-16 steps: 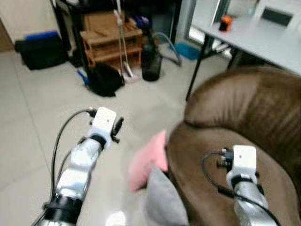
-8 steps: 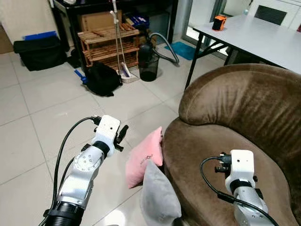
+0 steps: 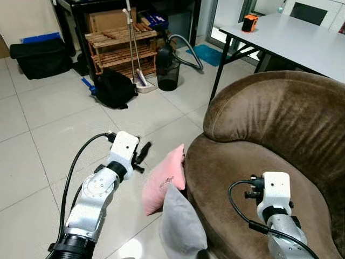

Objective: Move the pillow to the sofa from floor

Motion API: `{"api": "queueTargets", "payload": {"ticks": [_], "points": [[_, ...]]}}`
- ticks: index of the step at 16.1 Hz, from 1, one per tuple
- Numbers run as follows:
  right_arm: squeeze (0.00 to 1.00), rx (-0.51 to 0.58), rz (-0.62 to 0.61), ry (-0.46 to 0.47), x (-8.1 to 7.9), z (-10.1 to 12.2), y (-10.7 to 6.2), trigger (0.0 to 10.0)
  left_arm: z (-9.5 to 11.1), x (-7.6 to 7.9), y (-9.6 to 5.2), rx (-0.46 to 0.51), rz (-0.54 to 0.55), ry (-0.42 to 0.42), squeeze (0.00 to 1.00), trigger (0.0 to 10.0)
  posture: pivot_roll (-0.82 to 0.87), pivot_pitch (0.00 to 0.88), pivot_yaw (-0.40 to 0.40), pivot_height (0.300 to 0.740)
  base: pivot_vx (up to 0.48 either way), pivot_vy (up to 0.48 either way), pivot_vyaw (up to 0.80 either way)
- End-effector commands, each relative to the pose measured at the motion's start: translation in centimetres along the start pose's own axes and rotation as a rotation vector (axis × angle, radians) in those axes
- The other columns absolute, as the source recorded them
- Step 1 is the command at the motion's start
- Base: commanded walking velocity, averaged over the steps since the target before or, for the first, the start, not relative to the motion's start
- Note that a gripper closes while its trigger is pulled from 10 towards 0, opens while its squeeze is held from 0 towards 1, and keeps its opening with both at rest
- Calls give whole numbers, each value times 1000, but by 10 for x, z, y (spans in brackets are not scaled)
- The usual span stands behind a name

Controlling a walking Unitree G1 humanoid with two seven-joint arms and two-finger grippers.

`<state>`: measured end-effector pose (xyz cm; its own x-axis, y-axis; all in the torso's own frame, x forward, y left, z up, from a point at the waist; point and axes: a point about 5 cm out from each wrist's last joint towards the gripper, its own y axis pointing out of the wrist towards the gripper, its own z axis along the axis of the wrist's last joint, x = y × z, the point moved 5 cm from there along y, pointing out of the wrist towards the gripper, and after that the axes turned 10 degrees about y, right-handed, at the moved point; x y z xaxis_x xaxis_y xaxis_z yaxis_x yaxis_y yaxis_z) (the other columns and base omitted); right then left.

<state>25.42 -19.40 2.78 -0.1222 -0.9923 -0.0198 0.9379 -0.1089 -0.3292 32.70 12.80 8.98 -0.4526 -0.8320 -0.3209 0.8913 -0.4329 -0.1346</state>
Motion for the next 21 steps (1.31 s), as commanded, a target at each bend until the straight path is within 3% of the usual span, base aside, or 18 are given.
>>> {"api": "queueTargets", "payload": {"ticks": [1,4,15,21], "points": [[0,19,28,-4,-3,5,-2,10000,7,5,-2,40,-51,9,0,10000,11,34,-24,700,0,0,0],[0,-7,98,-52,-14,-2,-6,10000,-2,6,-7,18,-90,52,0,10000,7,40,-24,670,0,0,0],[0,-13,168,-113,-19,-3,-6,10000,-9,9,-9,11,-78,41,0,10000,10,35,-47,560,0,0,0],[0,-14,192,-152,-21,-1,-1,10000,-18,4,-11,12,-2,-4,0,10000,13,27,-71,556,0,0,0]]}}
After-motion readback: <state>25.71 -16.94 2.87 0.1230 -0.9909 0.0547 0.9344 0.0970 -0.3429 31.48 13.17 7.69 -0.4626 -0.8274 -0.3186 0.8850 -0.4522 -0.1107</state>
